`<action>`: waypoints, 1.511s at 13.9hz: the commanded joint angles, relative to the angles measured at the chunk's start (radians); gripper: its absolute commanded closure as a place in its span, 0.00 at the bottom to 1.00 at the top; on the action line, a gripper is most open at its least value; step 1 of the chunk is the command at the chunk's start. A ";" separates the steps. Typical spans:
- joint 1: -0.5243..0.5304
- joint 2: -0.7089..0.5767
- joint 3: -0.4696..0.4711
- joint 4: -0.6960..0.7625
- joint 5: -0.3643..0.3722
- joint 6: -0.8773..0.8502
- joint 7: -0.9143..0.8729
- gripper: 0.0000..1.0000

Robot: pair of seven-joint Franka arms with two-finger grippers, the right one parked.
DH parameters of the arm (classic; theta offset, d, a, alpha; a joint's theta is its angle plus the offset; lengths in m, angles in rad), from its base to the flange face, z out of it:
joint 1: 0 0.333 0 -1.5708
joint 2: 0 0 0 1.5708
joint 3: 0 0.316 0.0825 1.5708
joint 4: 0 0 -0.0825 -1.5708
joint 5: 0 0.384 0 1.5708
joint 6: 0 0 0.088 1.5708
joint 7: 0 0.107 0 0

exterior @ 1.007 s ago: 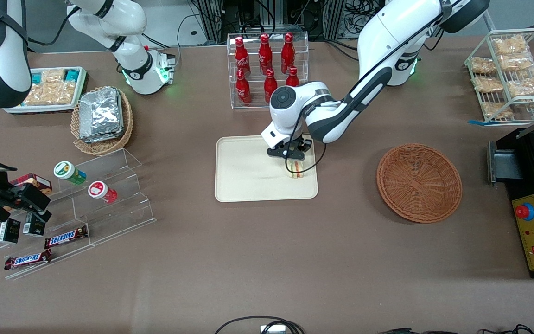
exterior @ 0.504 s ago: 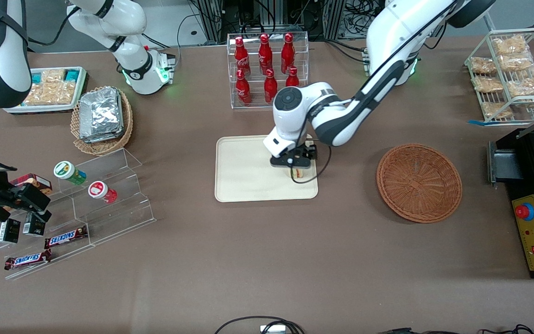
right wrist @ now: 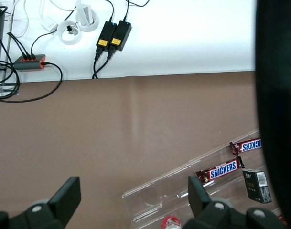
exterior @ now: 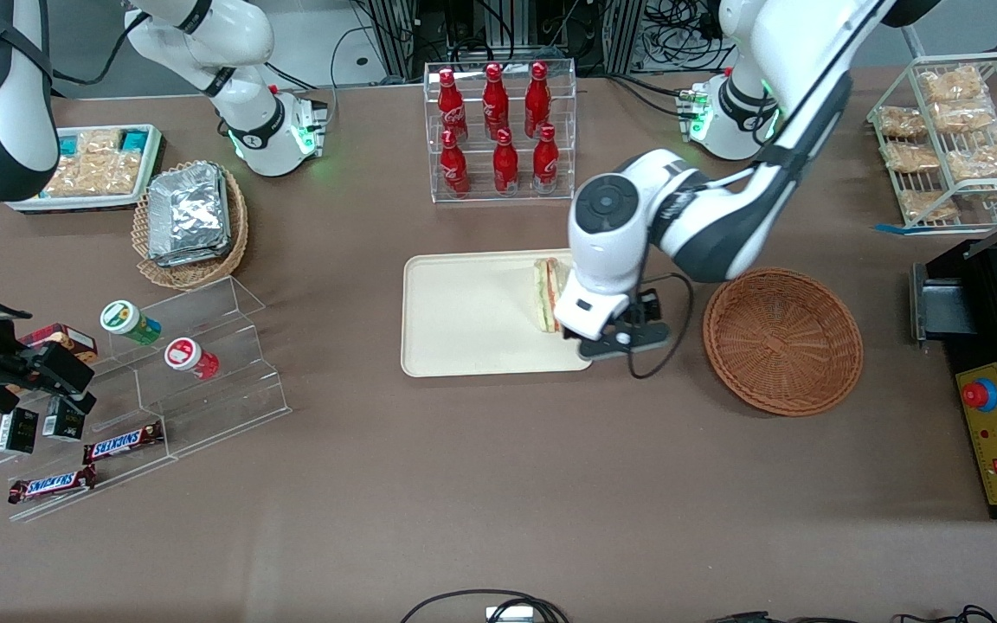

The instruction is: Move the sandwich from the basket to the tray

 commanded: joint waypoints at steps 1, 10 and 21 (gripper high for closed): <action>0.051 -0.006 -0.005 0.088 -0.018 -0.107 -0.004 0.01; 0.170 -0.113 0.054 0.107 -0.102 -0.238 0.211 0.01; 0.162 -0.355 0.433 0.099 -0.366 -0.416 0.966 0.01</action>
